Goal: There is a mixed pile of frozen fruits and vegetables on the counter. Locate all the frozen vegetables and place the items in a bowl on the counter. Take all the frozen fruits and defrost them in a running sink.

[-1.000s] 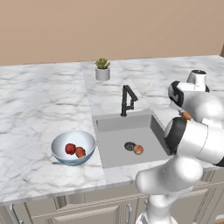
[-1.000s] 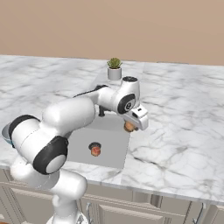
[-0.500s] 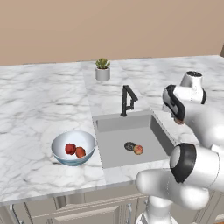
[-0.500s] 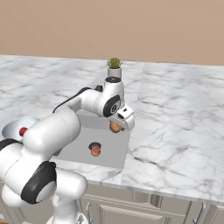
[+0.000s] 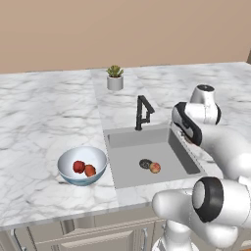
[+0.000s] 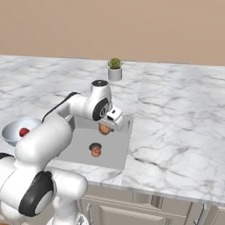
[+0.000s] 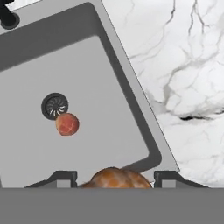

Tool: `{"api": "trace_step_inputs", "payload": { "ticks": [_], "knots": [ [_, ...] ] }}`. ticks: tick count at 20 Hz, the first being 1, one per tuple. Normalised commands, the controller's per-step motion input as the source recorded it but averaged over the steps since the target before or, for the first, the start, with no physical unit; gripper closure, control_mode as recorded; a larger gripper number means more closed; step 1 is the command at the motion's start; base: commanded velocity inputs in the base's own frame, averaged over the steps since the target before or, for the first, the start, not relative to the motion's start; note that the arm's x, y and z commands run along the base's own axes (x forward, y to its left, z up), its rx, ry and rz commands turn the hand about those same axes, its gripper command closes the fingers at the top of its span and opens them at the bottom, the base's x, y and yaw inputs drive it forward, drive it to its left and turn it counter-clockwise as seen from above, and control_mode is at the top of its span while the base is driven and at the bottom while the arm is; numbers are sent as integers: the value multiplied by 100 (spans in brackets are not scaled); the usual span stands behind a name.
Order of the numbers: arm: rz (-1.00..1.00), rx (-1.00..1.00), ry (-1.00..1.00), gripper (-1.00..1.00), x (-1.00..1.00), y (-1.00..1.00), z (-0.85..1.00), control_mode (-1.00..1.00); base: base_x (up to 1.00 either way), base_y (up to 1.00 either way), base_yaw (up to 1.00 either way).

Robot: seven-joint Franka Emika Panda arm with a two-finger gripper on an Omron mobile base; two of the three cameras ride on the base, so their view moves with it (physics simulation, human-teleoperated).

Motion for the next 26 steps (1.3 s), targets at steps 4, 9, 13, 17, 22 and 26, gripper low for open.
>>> {"api": "trace_step_inputs", "payload": {
  "ticks": [4, 9, 13, 17, 22, 26],
  "knots": [
    [16, 2, 0, 100, 8, 32, -20, -100, 0, 0, 0],
    [14, 0, -1, 100, 31, 41, -21, -100, 0, 0, 0],
    [16, 0, -1, 100, 17, 43, -24, -100, 0, 0, 0],
    [18, 0, 0, 100, 9, 30, -32, -100, 0, 0, 0],
    [15, 0, 0, 100, 12, 19, -21, -100, 0, 0, 0],
    [8, 0, 0, 100, 41, 2, -36, -100, 0, 0, 0]
  ]
}}
